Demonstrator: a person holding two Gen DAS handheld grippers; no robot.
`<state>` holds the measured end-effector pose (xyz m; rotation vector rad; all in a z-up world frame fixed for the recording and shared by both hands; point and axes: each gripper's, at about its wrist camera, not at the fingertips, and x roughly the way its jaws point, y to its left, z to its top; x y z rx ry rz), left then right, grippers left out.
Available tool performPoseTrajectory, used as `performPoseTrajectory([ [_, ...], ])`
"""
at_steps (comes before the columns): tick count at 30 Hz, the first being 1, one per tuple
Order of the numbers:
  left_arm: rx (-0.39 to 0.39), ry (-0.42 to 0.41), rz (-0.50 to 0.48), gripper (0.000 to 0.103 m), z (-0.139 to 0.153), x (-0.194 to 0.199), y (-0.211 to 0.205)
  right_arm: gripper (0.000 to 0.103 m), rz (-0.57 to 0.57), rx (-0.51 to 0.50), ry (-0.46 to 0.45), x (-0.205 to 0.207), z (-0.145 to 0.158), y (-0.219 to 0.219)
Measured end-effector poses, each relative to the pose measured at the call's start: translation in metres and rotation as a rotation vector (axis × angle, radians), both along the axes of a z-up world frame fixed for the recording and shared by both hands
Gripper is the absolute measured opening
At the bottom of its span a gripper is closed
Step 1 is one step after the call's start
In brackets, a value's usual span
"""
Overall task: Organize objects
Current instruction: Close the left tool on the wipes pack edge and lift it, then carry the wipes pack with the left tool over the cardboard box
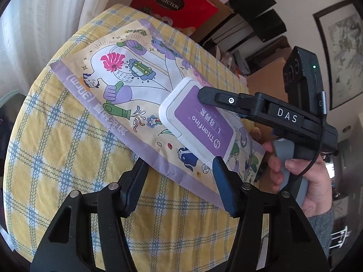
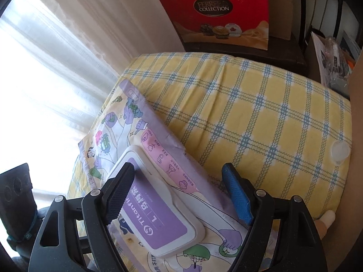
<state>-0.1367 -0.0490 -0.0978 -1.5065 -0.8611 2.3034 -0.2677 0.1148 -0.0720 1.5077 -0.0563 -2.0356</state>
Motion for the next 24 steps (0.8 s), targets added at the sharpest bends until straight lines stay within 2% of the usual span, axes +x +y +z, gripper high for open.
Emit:
performPoseTrajectory([
  [1, 0.003, 0.0, 0.006, 0.051, 0.0, -0.001, -0.001, 0.072, 0.01, -0.018, -0.016, 0.001, 0.0, -0.001],
  [2, 0.001, -0.001, 0.01, 0.048, 0.0, -0.003, -0.002, 0.071, 0.01, -0.028, -0.024, 0.001, 0.0, -0.002],
  [4, 0.0, -0.008, 0.005, 0.029, -0.002, -0.007, -0.001, 0.066, 0.013, -0.034, -0.035, 0.004, 0.001, -0.003],
  [6, -0.015, -0.026, 0.002, 0.024, -0.006, -0.011, 0.001, 0.059, 0.022, -0.057, -0.053, 0.007, 0.001, -0.004],
  [10, -0.043, -0.024, 0.016, 0.022, -0.004, -0.015, -0.001, 0.049, 0.027, -0.072, -0.047, 0.017, 0.004, -0.007],
  [13, -0.061, -0.012, 0.025, 0.016, 0.003, -0.016, -0.005, 0.036, 0.008, -0.125, -0.065, 0.021, 0.005, -0.001],
  [15, -0.054, 0.002, 0.03, 0.015, 0.011, -0.017, -0.009, 0.033, 0.001, -0.149, -0.06, 0.024, 0.01, 0.001],
  [18, -0.051, 0.031, 0.041, 0.014, 0.03, -0.018, -0.016, 0.033, -0.003, -0.167, -0.03, 0.031, 0.023, 0.001],
  [24, -0.074, 0.122, 0.031, 0.014, 0.082, -0.025, -0.017, 0.033, -0.017, -0.215, 0.07, 0.044, 0.07, 0.005],
])
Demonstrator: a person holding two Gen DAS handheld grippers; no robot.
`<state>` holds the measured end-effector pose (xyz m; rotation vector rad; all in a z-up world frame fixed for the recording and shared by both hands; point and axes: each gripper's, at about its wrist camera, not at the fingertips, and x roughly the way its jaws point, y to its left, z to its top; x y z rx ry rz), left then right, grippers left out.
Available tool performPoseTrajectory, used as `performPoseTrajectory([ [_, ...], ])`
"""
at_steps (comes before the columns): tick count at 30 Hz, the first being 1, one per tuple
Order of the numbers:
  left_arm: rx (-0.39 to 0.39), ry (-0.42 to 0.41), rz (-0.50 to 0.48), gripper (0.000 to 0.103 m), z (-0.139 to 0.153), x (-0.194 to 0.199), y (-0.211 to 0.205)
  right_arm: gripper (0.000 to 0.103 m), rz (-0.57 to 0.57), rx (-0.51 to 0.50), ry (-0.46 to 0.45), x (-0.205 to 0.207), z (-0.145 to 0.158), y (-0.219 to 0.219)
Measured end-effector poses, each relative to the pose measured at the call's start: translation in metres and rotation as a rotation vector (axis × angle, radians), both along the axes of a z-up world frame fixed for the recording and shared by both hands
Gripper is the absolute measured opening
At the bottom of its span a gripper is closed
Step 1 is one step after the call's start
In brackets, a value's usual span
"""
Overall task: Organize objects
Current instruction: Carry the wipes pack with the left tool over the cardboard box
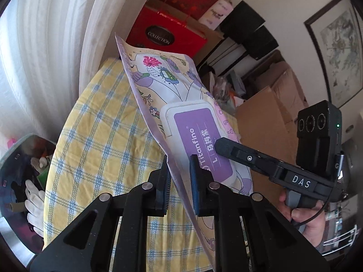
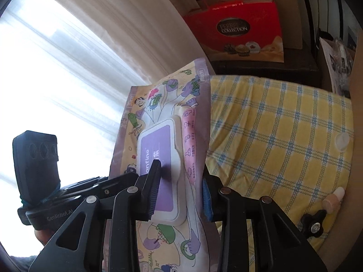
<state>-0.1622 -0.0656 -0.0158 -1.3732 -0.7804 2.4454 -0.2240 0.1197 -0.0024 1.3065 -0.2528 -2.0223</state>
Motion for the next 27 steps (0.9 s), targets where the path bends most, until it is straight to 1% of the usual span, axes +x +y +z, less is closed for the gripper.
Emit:
performPoseTrajectory([
  [7, -0.019, 0.077, -0.043, 0.014, 0.052, -0.009, 0.023, 0.033, -0.045, -0.024, 0.09, 0.012, 0.057, 0.024],
  [13, -0.038, 0.132, -0.112, 0.014, 0.093, -0.02, 0.065, 0.033, -0.107, -0.035, 0.147, 0.021, 0.1, 0.063],
  [17, -0.006, 0.148, -0.168, 0.014, 0.108, -0.023, 0.095, 0.033, -0.163, -0.029, 0.174, 0.025, 0.123, 0.099],
  [21, -0.005, 0.161, -0.222, 0.014, 0.117, -0.028, 0.132, 0.033, -0.215, 0.011, 0.195, 0.033, 0.14, 0.135],
  [27, -0.007, 0.174, -0.292, 0.014, 0.126, -0.031, 0.187, 0.033, -0.285, 0.053, 0.207, 0.043, 0.15, 0.185],
])
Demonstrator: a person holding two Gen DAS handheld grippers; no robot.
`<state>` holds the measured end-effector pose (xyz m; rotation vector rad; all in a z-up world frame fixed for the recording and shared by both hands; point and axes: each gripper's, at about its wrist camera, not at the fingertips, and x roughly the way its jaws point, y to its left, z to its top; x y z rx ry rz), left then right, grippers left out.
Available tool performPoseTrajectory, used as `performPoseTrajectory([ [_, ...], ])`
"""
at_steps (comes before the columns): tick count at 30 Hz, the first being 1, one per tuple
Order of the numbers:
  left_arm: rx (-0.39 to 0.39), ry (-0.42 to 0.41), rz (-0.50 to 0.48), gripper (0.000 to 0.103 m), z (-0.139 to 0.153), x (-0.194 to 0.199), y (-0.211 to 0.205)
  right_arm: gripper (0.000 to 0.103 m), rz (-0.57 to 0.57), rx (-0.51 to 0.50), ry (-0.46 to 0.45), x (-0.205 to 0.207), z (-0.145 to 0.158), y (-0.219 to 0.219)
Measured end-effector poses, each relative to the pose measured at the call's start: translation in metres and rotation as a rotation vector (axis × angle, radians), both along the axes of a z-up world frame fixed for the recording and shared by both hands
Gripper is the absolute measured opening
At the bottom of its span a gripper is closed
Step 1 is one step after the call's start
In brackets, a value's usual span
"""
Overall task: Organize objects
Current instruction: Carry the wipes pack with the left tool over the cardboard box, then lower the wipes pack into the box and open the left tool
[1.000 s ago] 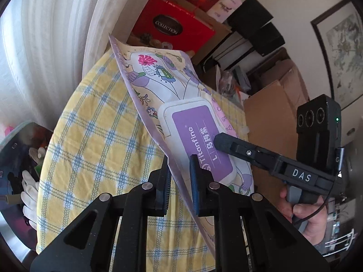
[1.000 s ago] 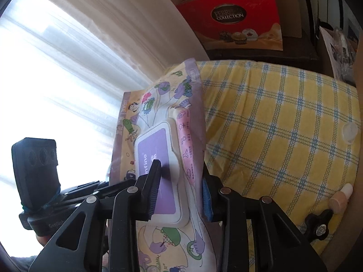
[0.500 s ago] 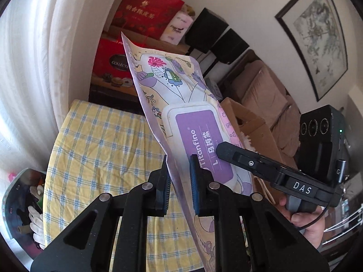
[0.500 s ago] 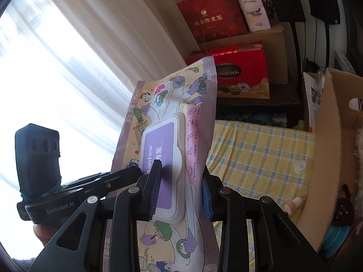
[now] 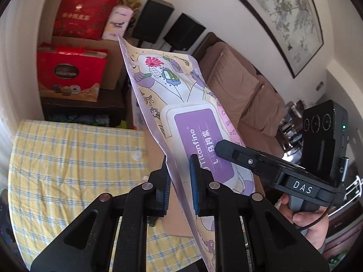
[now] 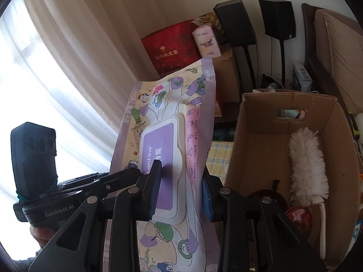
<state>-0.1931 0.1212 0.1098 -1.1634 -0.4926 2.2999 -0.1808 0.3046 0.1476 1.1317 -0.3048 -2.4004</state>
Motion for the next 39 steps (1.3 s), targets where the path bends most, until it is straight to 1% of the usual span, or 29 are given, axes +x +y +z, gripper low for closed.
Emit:
performPoseTrajectory([
  [5, -0.004, 0.0, -0.053, 0.014, 0.002, -0.003, 0.046, 0.033, -0.069, 0.005, -0.002, 0.004, 0.006, 0.046],
  [9, -0.026, 0.003, -0.086, 0.014, 0.001, -0.008, 0.089, 0.033, -0.127, -0.005, -0.003, 0.007, 0.005, 0.087],
  [15, -0.062, -0.007, -0.146, 0.014, -0.013, -0.021, 0.144, 0.033, -0.208, -0.015, -0.006, 0.005, -0.004, 0.141],
  [19, -0.089, -0.019, -0.16, 0.014, -0.026, -0.03, 0.17, 0.033, -0.247, -0.014, -0.011, 0.0, -0.018, 0.167],
  [22, -0.098, -0.042, -0.171, 0.014, -0.038, -0.038, 0.184, 0.033, -0.269, -0.006, -0.019, -0.007, -0.028, 0.178],
  [25, -0.118, -0.099, -0.191, 0.014, -0.054, -0.045, 0.194, 0.033, -0.284, 0.026, -0.035, -0.015, -0.04, 0.185],
  [27, -0.14, -0.132, -0.203, 0.014, -0.065, -0.047, 0.199, 0.033, -0.292, 0.047, -0.053, -0.017, -0.049, 0.188],
  [32, -0.191, -0.181, -0.226, 0.014, -0.084, -0.05, 0.21, 0.033, -0.313, 0.099, -0.1, -0.023, -0.071, 0.189],
  [36, -0.229, -0.196, -0.228, 0.014, -0.087, -0.052, 0.216, 0.033, -0.323, 0.126, -0.119, -0.029, -0.078, 0.189],
  [39, -0.266, -0.194, -0.205, 0.013, -0.089, -0.056, 0.218, 0.033, -0.321, 0.157, -0.131, -0.038, -0.08, 0.188],
])
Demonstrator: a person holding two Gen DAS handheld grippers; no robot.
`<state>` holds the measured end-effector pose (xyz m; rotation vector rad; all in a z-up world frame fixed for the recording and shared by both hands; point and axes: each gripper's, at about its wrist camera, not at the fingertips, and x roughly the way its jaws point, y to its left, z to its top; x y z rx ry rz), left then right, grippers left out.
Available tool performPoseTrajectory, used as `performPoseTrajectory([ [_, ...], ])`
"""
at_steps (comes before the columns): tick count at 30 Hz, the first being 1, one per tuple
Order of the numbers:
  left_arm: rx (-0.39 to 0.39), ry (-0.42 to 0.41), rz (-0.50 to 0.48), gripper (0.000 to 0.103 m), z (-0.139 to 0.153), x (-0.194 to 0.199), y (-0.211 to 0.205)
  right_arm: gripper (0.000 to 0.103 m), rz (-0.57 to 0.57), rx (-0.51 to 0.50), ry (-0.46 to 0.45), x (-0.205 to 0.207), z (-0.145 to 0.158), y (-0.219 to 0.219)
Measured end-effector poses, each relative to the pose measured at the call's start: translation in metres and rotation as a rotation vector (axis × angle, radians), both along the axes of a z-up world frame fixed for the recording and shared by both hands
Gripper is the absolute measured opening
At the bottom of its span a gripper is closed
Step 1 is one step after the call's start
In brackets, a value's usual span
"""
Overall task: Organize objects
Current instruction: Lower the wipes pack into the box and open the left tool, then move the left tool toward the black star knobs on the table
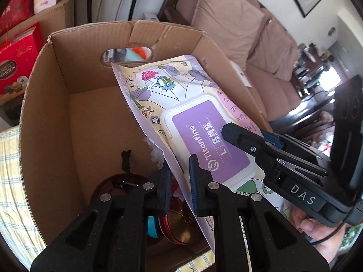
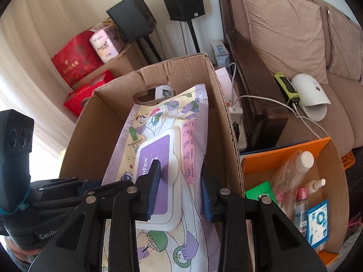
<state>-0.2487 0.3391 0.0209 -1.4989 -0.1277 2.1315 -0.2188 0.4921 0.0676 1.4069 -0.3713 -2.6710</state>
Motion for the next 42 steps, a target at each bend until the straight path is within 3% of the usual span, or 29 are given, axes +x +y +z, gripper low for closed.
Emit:
performPoseTrajectory([
  [5, -0.111, -0.015, 0.004, 0.013, -0.015, -0.003, 0.004, 0.035, 0.006, 0.059, -0.055, -0.015, -0.006, -0.006],
  [8, -0.129, -0.04, -0.019, 0.017, -0.023, -0.001, 0.001, 0.036, 0.005, 0.086, -0.035, -0.01, 0.001, -0.009],
  [11, -0.099, -0.042, -0.014, 0.044, -0.018, -0.001, -0.006, 0.037, 0.005, 0.059, 0.009, -0.001, 0.014, -0.01],
  [12, -0.083, -0.038, -0.008, 0.057, -0.016, -0.001, -0.01, 0.039, 0.007, 0.057, 0.019, 0.002, 0.018, -0.011],
  [13, -0.072, -0.034, -0.002, 0.063, -0.013, 0.002, -0.015, 0.04, 0.01, 0.055, 0.027, 0.004, 0.022, -0.014],
  [17, -0.061, -0.005, -0.01, 0.065, 0.006, 0.013, -0.033, 0.044, 0.026, 0.053, 0.055, 0.013, 0.037, -0.029],
  [23, -0.03, 0.106, 0.013, 0.079, 0.043, 0.03, -0.066, 0.06, 0.045, 0.048, 0.095, 0.026, 0.052, -0.051],
  [31, 0.071, 0.147, 0.05, 0.091, 0.075, 0.047, -0.121, 0.074, 0.069, 0.04, 0.111, 0.04, 0.061, -0.075],
  [35, 0.058, 0.183, 0.076, 0.095, 0.083, 0.061, -0.151, 0.081, 0.09, 0.039, 0.126, 0.047, 0.065, -0.092],
  [37, 0.057, 0.193, 0.09, 0.102, 0.085, 0.069, -0.168, 0.084, 0.11, 0.033, 0.128, 0.05, 0.066, -0.102],
  [42, 0.045, 0.193, 0.135, 0.102, 0.069, 0.087, -0.205, 0.084, 0.165, 0.014, 0.145, 0.059, 0.068, -0.132],
])
